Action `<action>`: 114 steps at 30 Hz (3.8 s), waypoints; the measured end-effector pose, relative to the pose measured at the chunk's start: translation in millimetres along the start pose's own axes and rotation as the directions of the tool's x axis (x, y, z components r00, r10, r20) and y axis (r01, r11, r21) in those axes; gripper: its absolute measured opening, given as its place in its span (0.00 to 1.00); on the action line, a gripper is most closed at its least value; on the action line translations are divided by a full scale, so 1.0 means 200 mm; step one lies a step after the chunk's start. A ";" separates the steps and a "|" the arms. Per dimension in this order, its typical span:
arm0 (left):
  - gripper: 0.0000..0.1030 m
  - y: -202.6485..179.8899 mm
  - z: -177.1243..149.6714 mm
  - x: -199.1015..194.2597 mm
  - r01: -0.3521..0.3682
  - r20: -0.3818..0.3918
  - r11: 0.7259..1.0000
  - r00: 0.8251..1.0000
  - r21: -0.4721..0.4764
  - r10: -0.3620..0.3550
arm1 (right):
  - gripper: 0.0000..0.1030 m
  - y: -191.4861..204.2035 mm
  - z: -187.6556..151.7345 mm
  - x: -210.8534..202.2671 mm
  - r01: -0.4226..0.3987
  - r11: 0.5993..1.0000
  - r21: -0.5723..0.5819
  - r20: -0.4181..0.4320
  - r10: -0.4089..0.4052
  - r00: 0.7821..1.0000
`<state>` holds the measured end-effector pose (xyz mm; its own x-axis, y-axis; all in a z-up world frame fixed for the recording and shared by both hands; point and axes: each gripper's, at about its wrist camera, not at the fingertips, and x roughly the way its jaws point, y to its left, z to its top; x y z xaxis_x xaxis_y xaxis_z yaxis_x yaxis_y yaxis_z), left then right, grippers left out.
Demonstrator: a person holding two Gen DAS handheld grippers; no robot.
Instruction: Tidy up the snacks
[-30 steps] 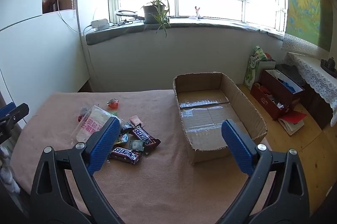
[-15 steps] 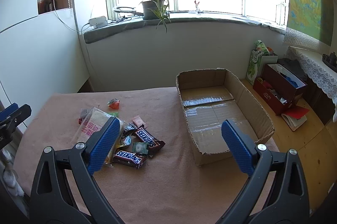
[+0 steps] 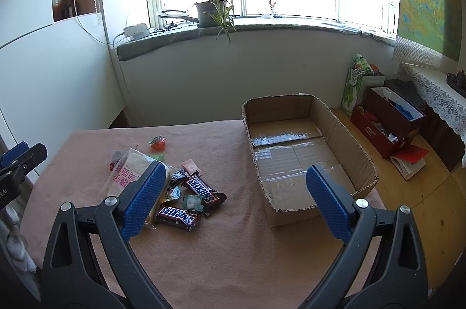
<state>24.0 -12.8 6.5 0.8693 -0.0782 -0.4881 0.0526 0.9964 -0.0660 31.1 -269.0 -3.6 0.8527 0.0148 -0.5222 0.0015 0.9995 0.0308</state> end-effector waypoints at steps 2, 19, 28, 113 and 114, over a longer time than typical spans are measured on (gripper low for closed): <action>0.80 0.00 0.00 0.00 -0.001 0.001 1.000 1.000 0.001 0.001 | 0.97 0.00 0.00 0.00 -0.001 1.000 0.000 0.001 0.001 1.000; 0.80 -0.01 0.01 -0.01 0.004 0.001 1.000 1.000 0.008 -0.004 | 0.97 0.00 -0.01 0.01 0.004 1.000 0.002 -0.004 -0.004 1.000; 0.80 -0.02 0.01 0.01 0.008 -0.008 1.000 1.000 0.014 -0.008 | 0.97 0.00 -0.02 0.02 -0.002 1.000 0.003 -0.015 0.002 1.000; 0.24 0.02 -0.24 0.53 0.254 -0.306 0.957 0.908 -0.141 -0.286 | 0.41 0.36 -0.19 0.77 -0.478 0.842 0.248 -0.351 0.539 0.766; 0.24 0.01 -0.24 0.52 0.256 -0.300 0.957 0.910 -0.138 -0.287 | 0.41 0.36 -0.18 0.76 -0.479 0.841 0.249 -0.347 0.540 0.767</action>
<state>91.5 -20.0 -86.4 0.6281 -0.3663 -0.6865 0.2050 0.9290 -0.3082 142.3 -194.7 -112.7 0.4731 0.5603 -0.6799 -0.2773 0.8272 0.4887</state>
